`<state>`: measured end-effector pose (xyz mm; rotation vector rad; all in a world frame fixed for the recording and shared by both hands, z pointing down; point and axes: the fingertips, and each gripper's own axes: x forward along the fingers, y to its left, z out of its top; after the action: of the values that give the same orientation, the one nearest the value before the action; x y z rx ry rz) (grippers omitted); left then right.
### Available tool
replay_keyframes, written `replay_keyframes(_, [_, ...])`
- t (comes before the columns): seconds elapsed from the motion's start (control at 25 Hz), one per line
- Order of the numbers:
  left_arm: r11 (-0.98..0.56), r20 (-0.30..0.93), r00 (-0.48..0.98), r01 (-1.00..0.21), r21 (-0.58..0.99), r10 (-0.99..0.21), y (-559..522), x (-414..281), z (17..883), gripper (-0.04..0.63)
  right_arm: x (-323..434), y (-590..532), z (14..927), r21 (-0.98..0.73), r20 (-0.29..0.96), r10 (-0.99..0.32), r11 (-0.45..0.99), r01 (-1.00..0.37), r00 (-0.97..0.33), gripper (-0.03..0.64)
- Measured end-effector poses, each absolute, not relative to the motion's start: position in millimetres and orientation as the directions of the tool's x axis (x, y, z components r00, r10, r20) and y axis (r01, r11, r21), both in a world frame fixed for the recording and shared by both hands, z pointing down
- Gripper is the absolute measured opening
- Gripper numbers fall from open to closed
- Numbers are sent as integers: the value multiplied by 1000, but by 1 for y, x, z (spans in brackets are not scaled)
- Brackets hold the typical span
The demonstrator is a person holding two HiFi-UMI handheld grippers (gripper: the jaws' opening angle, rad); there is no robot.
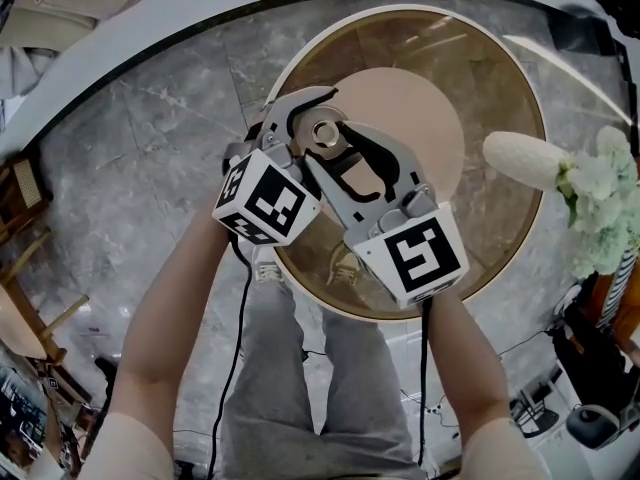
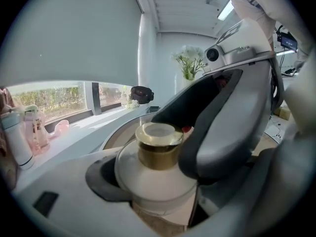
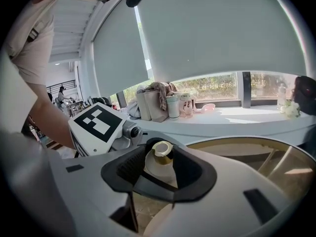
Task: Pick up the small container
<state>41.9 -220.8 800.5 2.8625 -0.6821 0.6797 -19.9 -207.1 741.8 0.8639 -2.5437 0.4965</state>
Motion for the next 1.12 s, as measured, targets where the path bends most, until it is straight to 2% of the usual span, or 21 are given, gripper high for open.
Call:
replay_keyframes(0.56, [-917,457,818,-399,13,-349,-222,46,801,327,-15,-217,744,-143,453,-510,768,-624,-731,170])
replay_keyframes(0.68, [-917,457,818,-399,14,-349,-222,46,801,327,-19,-218,744,-141,448,-492,785,-603,-747,166])
replay_keyframes(0.76, [-917,457,818,-399,14,-349,-221,45,801,327,-21,-217,744,-144,439,-490,789,-597,-753,136])
replay_keyframes(1.12, [-891,448,811,-449,66,-375,-221,47,799,327,-19,-214,742,-118,451,-484,800,-588,-749,124])
